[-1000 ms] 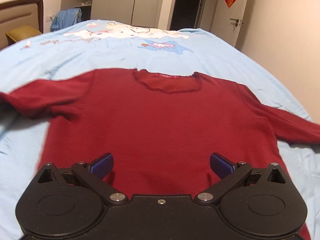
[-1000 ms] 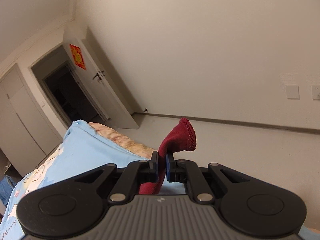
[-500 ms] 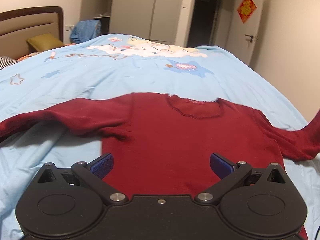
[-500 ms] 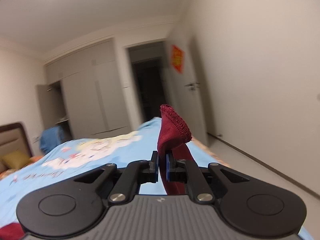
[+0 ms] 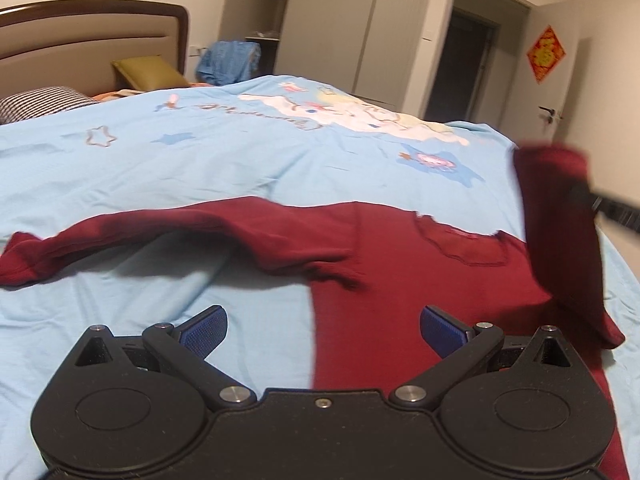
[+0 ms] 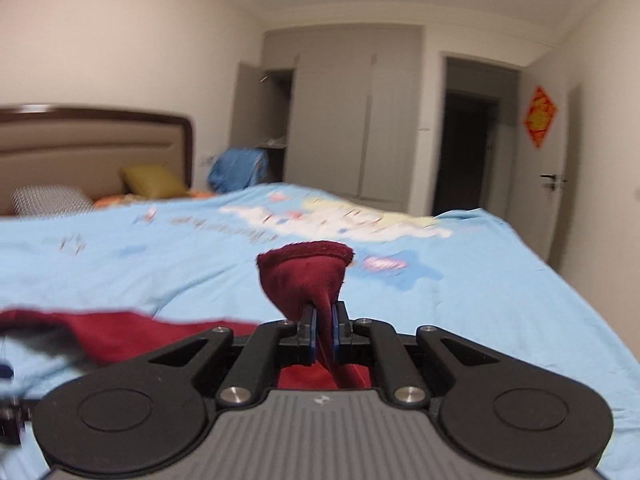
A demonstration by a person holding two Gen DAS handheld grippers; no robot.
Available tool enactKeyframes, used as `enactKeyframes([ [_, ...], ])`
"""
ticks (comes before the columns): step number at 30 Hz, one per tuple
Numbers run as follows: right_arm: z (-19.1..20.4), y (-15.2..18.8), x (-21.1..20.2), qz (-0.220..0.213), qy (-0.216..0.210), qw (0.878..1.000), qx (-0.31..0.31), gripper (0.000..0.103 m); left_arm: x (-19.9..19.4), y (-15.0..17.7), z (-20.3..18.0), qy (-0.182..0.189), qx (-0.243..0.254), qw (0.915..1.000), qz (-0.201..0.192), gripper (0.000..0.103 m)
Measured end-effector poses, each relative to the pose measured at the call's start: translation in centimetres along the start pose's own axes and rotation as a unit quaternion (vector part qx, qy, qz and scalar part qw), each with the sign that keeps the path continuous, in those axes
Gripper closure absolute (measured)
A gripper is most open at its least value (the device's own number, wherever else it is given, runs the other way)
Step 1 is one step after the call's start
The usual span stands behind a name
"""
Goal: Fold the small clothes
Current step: 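Lift the sleeve cuff with the right tool and carry it across the sweater body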
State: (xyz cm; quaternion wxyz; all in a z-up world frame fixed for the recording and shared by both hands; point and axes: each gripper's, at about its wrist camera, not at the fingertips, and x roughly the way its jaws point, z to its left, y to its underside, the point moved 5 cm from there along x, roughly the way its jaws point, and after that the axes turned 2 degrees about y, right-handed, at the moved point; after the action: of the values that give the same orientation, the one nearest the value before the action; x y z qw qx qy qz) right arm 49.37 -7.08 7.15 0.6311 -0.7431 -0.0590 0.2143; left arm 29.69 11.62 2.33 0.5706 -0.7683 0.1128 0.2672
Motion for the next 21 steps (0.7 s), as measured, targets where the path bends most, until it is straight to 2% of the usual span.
enactKeyframes([
  [3, 5.0, 2.5, -0.7, 0.030, -0.015, 0.999, -0.042, 0.094, -0.4, 0.1, 1.5, -0.011, -0.009, 0.9999, 0.000, 0.001],
  [7, 9.4, 5.4, -1.5, 0.065, -0.030, 0.993, -0.089, 0.093, -0.6, 0.5, 2.8, -0.022, -0.014, 0.9997, 0.002, 0.001],
  [12, 11.4, 8.7, -2.5, 0.091, -0.048, 0.986, -0.131, 0.091, -0.2, 0.9, 3.2, -0.025, -0.016, 0.9995, 0.008, 0.001],
  [15, 11.6, 10.0, -3.3, 0.102, -0.067, 0.983, -0.140, 0.084, 0.3, 1.3, 2.8, -0.022, -0.015, 0.9996, 0.013, 0.001],
  [17, 11.9, 10.7, -3.8, 0.109, -0.087, 0.980, -0.142, 0.074, 0.6, 1.4, 2.4, -0.017, -0.015, 0.9996, 0.015, 0.001],
  [19, 12.2, 11.4, -4.6, 0.111, -0.100, 0.978, -0.144, 0.051, 1.0, 1.4, 1.9, -0.012, -0.014, 0.9997, 0.018, 0.001],
  [21, 12.0, 11.8, -5.7, 0.111, -0.110, 0.978, -0.137, 0.040, 1.5, 1.5, 1.4, -0.005, -0.014, 0.9997, 0.019, 0.001],
])
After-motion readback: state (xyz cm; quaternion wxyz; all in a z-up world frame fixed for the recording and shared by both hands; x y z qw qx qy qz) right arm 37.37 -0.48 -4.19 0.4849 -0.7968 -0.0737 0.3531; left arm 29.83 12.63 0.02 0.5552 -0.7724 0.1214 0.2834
